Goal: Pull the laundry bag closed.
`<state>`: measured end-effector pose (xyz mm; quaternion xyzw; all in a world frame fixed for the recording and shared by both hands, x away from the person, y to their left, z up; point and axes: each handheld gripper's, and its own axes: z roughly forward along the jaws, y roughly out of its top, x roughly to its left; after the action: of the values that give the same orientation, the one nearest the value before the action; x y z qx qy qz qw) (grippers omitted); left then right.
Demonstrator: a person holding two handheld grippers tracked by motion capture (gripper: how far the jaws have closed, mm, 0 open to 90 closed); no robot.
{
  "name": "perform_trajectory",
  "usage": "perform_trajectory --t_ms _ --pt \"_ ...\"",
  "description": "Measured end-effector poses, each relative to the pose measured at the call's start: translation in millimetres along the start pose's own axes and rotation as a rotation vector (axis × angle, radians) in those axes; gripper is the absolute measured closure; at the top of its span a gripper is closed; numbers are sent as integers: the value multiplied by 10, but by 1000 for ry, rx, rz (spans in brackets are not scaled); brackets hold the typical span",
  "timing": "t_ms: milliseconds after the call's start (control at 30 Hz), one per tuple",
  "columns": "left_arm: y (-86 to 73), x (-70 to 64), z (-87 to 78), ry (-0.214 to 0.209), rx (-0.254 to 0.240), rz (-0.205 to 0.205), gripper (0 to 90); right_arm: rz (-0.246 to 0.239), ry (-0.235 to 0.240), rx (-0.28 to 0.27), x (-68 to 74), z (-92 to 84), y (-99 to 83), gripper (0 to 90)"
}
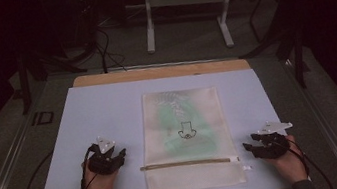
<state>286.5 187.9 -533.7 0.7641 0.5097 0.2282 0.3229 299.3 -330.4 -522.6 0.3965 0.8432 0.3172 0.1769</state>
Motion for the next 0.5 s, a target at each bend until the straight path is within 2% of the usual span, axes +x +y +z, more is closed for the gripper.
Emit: perform_trajectory --t_ms 233,500 --pt "15 -11 -27 -45 -23 36 585 -49 31 17 69 -20 37 503" --pt "20 -15 -29 -74 -17 36 607 -80 56 28 133 -18 73 502"
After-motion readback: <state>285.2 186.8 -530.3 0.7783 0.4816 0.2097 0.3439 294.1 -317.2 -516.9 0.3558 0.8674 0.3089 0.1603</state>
